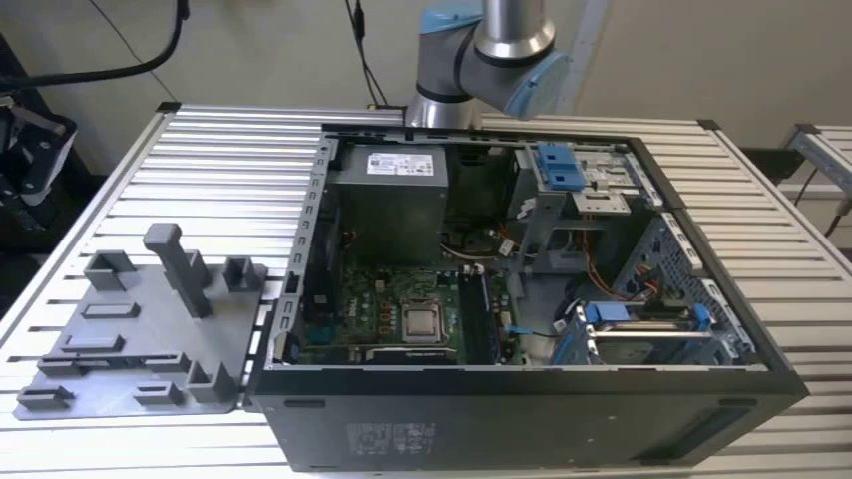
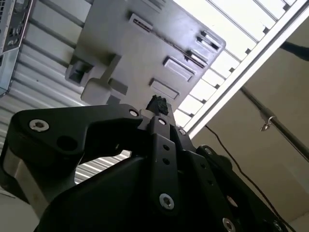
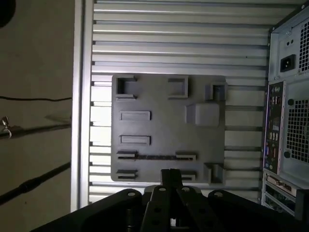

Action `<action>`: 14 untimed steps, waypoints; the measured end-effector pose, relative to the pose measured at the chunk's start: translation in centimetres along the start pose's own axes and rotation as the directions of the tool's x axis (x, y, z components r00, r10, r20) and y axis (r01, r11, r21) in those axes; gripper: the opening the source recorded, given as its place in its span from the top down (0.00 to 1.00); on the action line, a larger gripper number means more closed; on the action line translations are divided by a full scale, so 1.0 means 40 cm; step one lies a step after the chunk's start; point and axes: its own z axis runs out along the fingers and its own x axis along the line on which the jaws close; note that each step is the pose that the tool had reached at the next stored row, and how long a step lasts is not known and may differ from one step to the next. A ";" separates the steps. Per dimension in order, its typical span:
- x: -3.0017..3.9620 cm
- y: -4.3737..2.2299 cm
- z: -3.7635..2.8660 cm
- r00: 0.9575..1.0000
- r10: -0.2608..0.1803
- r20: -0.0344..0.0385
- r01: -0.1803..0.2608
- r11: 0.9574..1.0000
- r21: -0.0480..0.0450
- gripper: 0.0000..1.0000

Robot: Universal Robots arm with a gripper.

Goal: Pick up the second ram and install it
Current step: 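Pick up the second ram and move it above second insertion slot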

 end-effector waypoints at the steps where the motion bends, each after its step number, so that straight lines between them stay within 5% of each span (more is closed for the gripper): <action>1: 0.000 0.000 0.000 1.000 -0.008 0.000 0.008 1.000 0.000 0.89; 14: 0.000 0.000 0.000 0.992 -0.126 -0.006 0.126 0.992 0.007 0.89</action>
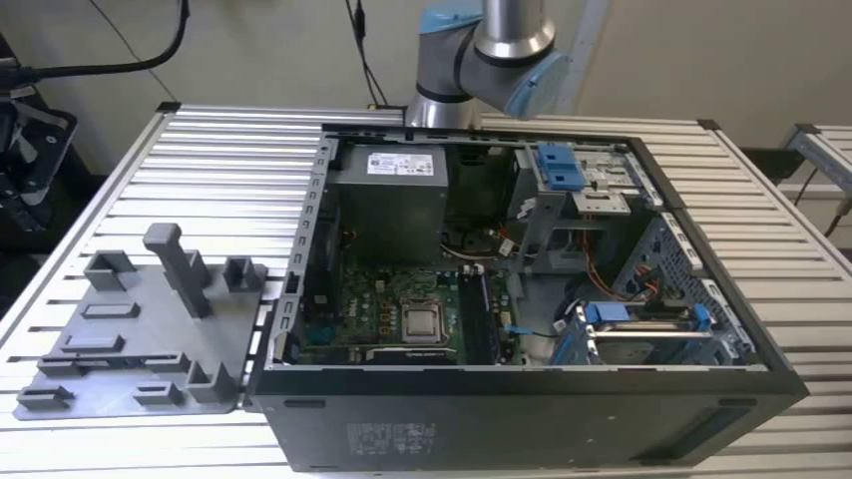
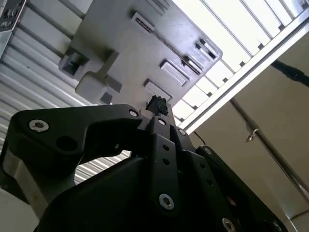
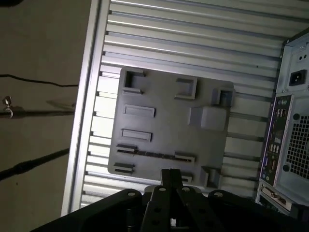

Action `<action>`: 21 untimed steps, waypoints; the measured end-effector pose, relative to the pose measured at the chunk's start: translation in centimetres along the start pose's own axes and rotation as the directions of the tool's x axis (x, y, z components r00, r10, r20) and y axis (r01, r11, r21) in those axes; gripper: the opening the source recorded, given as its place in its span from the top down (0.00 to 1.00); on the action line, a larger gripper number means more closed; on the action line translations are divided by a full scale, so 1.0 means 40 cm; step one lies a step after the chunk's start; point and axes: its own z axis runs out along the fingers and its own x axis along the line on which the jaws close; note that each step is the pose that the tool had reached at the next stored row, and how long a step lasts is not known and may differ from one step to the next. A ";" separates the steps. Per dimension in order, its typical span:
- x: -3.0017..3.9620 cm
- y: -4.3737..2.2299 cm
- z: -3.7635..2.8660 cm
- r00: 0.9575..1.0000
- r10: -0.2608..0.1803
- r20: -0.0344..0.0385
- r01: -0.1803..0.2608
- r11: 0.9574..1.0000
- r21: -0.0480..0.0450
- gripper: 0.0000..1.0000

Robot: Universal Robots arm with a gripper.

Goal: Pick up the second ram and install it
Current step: 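Pick up the second ram and move it above second insertion slot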

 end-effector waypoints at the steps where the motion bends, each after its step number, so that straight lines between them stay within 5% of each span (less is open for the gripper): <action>1: 0.000 0.000 0.000 1.000 -0.009 0.000 0.009 1.000 0.000 0.89; 10: 0.000 0.000 0.000 0.996 -0.088 -0.004 0.088 0.996 0.004 0.89; 21: 0.000 0.000 0.000 0.984 -0.176 -0.009 0.176 0.984 0.008 0.89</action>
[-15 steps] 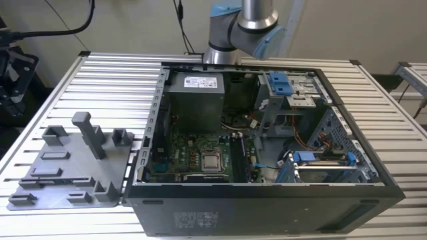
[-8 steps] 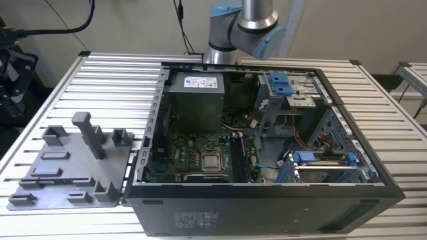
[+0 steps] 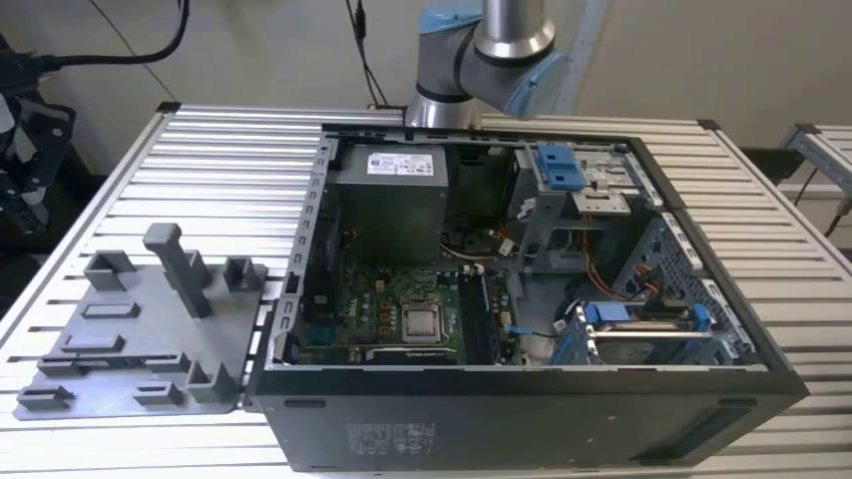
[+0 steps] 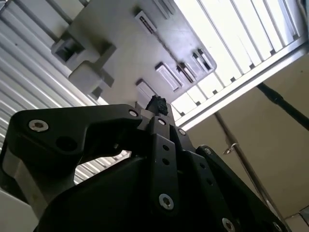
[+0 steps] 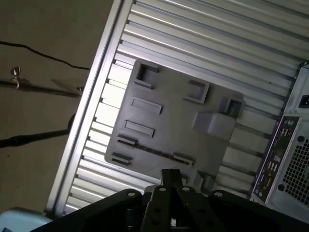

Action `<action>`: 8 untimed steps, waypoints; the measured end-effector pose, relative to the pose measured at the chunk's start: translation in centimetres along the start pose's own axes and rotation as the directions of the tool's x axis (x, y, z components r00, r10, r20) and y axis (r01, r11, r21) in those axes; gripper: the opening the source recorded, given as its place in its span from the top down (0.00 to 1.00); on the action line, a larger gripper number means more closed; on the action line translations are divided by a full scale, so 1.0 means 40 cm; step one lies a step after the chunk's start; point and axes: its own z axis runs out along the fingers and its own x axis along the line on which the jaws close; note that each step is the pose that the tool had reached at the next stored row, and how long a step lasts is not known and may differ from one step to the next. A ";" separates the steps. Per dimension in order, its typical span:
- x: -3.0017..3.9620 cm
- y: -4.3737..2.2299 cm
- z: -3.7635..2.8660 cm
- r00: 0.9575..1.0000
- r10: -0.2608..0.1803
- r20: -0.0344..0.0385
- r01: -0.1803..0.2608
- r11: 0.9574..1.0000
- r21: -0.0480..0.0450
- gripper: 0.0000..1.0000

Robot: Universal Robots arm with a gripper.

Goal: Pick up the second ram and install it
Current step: 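Pick up the second ram and move it above second insertion slot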

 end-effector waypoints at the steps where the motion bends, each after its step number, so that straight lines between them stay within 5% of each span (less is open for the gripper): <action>1: 0.000 0.000 0.000 1.000 -0.008 0.000 0.008 1.000 0.000 0.89; 8: 0.000 0.000 0.000 0.998 -0.061 -0.003 0.061 0.998 0.003 0.89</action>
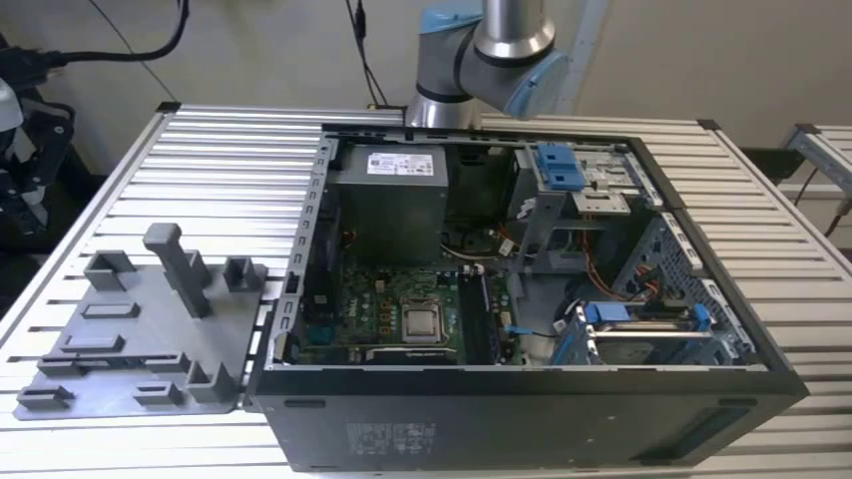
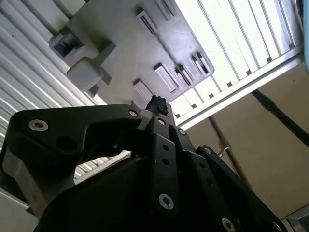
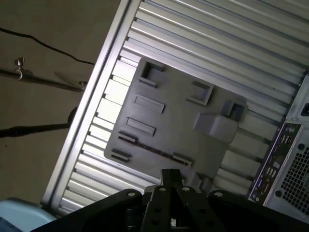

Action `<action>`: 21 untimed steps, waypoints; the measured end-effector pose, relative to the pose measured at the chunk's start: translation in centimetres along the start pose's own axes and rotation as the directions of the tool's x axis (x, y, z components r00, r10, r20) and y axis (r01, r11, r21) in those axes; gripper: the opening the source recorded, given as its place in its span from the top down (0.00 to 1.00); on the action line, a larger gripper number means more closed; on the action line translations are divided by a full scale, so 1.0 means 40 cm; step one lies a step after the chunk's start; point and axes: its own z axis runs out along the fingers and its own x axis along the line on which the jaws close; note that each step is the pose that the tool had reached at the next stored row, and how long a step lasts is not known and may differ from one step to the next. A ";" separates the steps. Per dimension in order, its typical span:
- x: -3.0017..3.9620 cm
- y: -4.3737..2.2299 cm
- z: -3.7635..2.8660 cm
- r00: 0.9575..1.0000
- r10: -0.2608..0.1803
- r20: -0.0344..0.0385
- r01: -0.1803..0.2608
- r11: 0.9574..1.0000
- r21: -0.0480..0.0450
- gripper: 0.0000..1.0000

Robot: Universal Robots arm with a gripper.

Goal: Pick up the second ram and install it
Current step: 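Pick up the second ram and move it above second insertion slot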

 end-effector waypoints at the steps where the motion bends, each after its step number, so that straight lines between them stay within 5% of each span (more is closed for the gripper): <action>1: 0.000 0.000 0.000 1.000 -0.008 0.000 0.008 1.000 0.000 0.89; 11: 0.000 0.000 0.000 0.996 -0.087 -0.005 0.087 0.996 0.005 0.89; 21: 0.000 0.000 0.000 0.986 -0.168 -0.010 0.168 0.986 0.010 0.89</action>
